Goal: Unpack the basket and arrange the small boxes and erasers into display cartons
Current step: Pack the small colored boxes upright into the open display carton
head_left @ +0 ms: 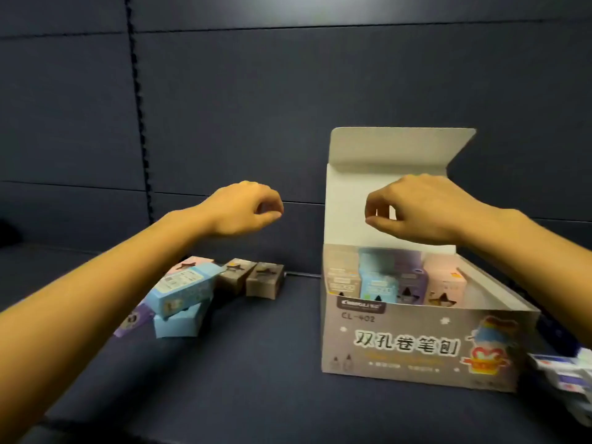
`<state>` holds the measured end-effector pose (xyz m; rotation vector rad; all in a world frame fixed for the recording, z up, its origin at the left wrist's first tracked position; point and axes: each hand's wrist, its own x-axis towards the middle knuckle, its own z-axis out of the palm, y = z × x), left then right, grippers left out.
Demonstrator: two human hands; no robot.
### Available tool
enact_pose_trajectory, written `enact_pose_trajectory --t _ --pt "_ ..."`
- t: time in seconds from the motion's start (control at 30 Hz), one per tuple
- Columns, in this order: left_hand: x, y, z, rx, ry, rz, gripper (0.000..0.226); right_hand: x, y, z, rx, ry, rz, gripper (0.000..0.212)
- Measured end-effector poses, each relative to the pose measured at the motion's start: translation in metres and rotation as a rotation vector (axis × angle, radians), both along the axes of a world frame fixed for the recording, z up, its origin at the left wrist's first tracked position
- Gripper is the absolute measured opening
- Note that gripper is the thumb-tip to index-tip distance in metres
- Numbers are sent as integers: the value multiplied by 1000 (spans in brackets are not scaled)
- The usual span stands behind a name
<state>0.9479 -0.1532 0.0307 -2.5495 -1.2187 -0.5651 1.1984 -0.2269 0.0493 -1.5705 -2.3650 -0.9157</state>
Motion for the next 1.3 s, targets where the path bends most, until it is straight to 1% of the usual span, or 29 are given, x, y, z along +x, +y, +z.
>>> enact_pose_trajectory --t 0.17,0.3,0.47,0.57,0.63,0.73,0.8,0.83,0.9,0.93,1.0,1.07,1.13,1.23,1.3 --pt "-90 5 -4 -50 36 164 23 -90 7 7 -4 62 92 21" --pt "-151 8 -11 -89 58 238 20 -164 23 1 -128 115 77 23" --pt "-210 26 -25 -101 15 360 25 -235 49 -18 -254 162 42 27" --pt "-227 47 -38 -156 -50 465 38 -265 65 -29 -343 238 13 28" --pt "-228 61 -47 -241 -114 529 51 -282 74 -38 -447 317 -6 32" --pt "-220 81 -56 -404 -218 572 69 -303 83 -50 -555 391 -72 48" --pt "-213 91 -58 -517 -266 566 75 -314 85 -56 -584 426 -138 50" --pt "-210 95 -59 -577 -277 548 70 -320 85 -59 -585 444 -176 51" --pt "-206 99 -60 -672 -289 498 45 -330 83 -62 -578 465 -228 54" --pt "-205 101 -61 -704 -306 473 37 -335 83 -63 -575 470 -242 55" --pt "-202 103 -64 -740 -354 423 34 -344 83 -66 -565 459 -273 63" --pt "-203 103 -67 -725 -423 383 33 -352 84 -70 -548 439 -303 71" --pt "-210 100 -65 -683 -531 357 42 -358 86 -72 -560 444 -329 74" --pt "-226 94 -57 -599 -600 310 58 -364 88 -71 -630 475 -348 66" --pt "-237 91 -52 -528 -647 302 60 -368 89 -71 -659 497 -342 57"
